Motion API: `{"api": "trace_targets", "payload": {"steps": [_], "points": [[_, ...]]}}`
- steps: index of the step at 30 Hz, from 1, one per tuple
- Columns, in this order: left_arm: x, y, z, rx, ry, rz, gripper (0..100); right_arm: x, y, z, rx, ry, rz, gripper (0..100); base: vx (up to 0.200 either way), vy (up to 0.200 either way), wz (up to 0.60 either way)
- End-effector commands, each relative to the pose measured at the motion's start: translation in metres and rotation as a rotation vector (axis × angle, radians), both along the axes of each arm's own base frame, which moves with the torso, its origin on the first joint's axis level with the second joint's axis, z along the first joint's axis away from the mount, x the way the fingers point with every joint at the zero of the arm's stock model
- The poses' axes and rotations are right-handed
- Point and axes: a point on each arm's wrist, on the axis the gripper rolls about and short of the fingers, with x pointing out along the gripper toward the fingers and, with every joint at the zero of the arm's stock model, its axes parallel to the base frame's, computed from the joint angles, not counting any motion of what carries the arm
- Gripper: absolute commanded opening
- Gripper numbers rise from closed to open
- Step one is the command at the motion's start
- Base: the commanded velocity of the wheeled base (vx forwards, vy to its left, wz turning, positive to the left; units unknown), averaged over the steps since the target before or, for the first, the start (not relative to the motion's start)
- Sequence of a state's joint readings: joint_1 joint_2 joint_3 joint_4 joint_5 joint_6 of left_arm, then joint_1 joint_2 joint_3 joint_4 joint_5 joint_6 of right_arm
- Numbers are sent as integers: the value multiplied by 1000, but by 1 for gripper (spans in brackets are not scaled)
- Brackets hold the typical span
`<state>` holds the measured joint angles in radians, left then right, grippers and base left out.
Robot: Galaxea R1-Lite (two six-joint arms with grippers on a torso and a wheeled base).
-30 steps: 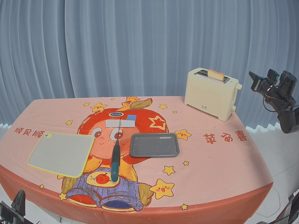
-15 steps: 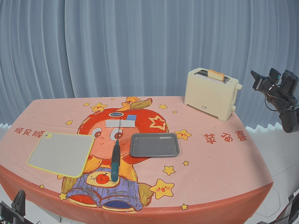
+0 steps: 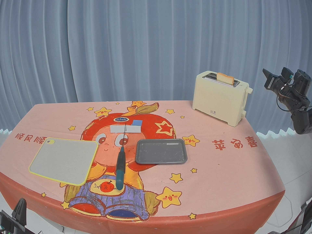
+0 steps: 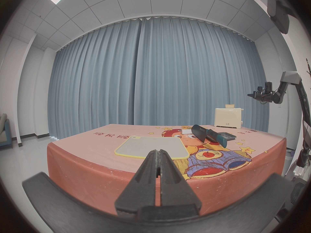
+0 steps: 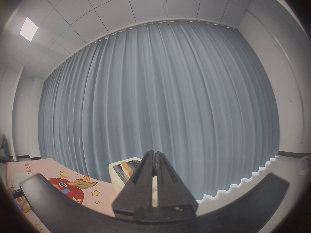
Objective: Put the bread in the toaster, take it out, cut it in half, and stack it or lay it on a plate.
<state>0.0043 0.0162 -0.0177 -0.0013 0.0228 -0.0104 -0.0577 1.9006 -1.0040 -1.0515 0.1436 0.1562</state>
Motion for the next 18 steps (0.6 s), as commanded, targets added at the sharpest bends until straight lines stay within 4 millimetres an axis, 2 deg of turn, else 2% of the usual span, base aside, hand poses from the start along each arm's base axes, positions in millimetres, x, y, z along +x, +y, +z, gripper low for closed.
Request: {"api": "trace_targets", "payload": {"steps": [1, 18], "points": [[1, 0, -5, 0, 13, 1, 0, 5, -2, -2, 0, 2, -3, 0, 0, 0, 0], [1, 0, -5, 0, 13, 1, 0, 6, 1, -1, -3, -8, 4, 0, 0, 0, 0]]}}
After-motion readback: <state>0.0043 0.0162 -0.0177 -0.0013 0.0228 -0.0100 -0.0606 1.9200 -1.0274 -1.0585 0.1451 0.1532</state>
